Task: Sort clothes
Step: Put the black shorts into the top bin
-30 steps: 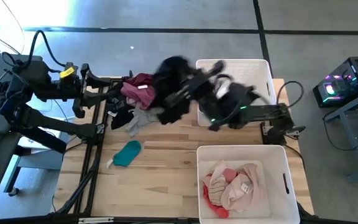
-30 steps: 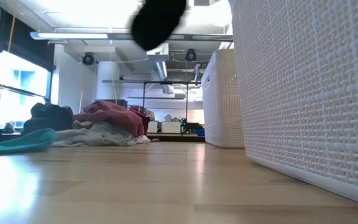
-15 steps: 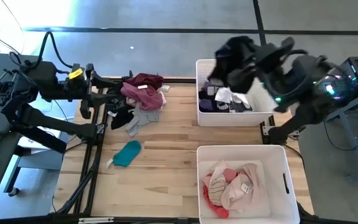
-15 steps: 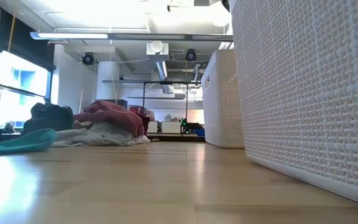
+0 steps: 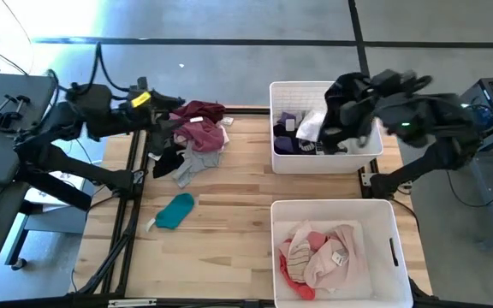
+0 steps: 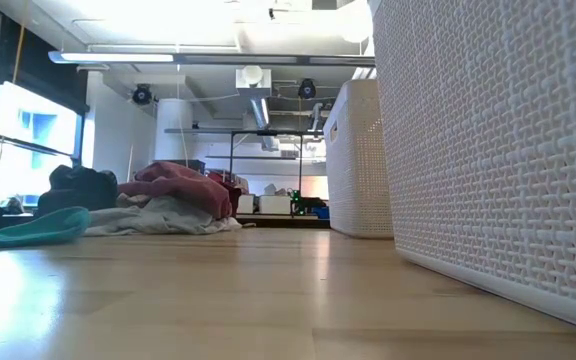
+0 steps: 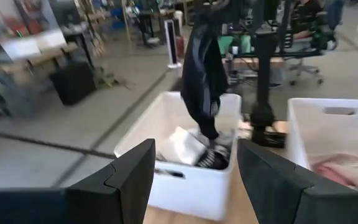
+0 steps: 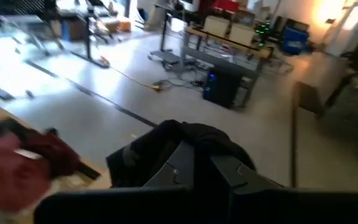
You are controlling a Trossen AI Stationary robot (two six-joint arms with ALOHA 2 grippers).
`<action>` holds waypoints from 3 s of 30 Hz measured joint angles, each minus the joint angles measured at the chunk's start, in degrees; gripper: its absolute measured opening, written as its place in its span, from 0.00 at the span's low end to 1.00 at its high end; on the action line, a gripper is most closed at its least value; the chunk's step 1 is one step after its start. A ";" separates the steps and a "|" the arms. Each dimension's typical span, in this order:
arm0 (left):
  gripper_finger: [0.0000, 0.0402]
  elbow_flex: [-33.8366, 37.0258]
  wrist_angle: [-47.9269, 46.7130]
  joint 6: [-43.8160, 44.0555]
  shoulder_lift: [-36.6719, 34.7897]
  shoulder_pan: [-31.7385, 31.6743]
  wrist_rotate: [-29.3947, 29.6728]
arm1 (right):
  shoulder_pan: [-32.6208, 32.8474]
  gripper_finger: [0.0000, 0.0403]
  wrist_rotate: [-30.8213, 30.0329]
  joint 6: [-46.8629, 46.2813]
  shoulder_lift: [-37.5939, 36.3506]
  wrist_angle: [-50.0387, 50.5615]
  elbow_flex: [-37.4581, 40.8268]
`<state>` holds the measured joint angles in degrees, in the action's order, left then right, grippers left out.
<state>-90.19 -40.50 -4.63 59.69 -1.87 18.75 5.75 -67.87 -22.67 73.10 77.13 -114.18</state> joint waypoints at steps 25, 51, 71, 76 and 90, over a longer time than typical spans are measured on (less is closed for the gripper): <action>0.54 0.00 24.36 -5.53 7.05 -0.04 9.17 | 6.69 0.01 31.69 41.83 -0.56 -30.04 -13.62; 0.54 0.00 21.75 -0.38 8.09 -12.12 -10.57 | 7.05 0.01 59.80 51.68 3.66 -38.48 -15.09; 0.54 0.00 18.43 -3.09 8.06 -23.92 -29.59 | -6.00 0.01 76.63 33.64 19.88 -44.02 -15.05; 0.54 0.00 16.85 -3.10 8.03 -25.36 -30.59 | -10.58 0.01 77.94 27.03 23.81 -42.68 -15.07; 0.54 0.00 11.62 -4.62 7.42 -27.64 -30.65 | -12.81 0.01 56.87 32.49 23.59 -37.93 -20.47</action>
<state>-90.19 -28.88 -9.25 67.11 -29.51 -11.90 -7.06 -11.00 9.82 96.69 39.21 -134.65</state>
